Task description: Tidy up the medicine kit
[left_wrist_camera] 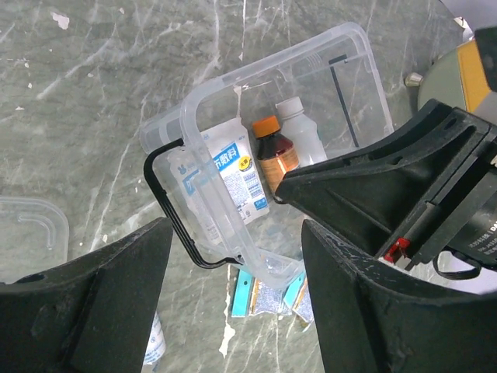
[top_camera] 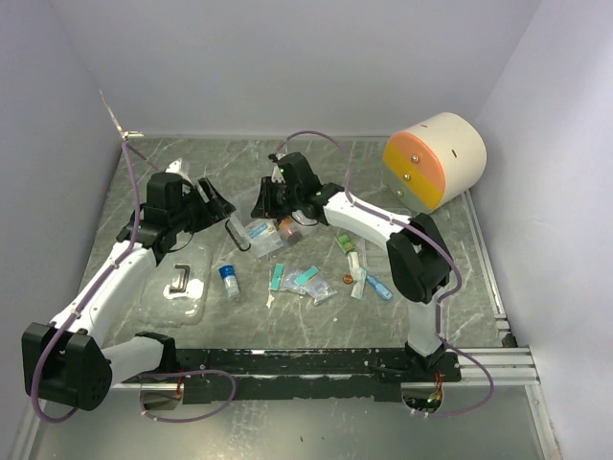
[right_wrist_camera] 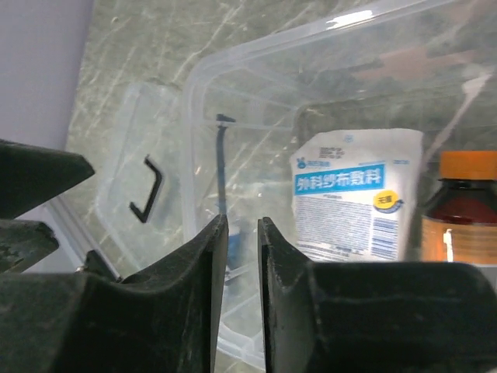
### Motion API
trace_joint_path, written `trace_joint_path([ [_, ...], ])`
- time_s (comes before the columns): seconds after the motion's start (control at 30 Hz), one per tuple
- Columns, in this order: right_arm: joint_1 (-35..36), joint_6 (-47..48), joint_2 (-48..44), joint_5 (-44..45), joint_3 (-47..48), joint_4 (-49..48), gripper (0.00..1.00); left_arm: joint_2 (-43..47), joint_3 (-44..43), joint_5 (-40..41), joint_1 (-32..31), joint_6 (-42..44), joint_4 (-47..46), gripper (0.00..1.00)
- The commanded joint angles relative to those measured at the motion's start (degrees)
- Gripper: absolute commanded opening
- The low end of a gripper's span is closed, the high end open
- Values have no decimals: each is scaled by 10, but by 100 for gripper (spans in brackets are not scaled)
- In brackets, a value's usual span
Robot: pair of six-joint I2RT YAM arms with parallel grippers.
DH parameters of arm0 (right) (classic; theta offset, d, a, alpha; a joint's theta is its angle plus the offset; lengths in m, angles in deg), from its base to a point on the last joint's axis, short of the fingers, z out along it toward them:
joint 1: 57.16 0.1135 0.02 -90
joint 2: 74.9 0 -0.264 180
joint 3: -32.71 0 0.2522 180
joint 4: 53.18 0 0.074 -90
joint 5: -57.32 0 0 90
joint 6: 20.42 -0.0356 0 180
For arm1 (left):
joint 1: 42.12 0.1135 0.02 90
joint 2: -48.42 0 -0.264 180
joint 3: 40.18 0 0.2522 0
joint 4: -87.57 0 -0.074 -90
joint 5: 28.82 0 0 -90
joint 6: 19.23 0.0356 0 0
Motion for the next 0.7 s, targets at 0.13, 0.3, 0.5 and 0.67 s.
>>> trace_joint_path([
  [0.13, 8, 148, 83, 159, 114, 132, 28, 16, -11, 27, 9, 9, 16, 78],
  [0.3, 29, 179, 129, 211, 150, 148, 31, 32, -11, 61, 10, 6, 30, 78],
  [0.5, 51, 189, 169, 240, 176, 150, 32, 33, -9, 65, 12, 5, 32, 78],
  [0.67, 55, 192, 184, 259, 178, 154, 32, 32, -10, 65, 13, 7, 35, 78],
])
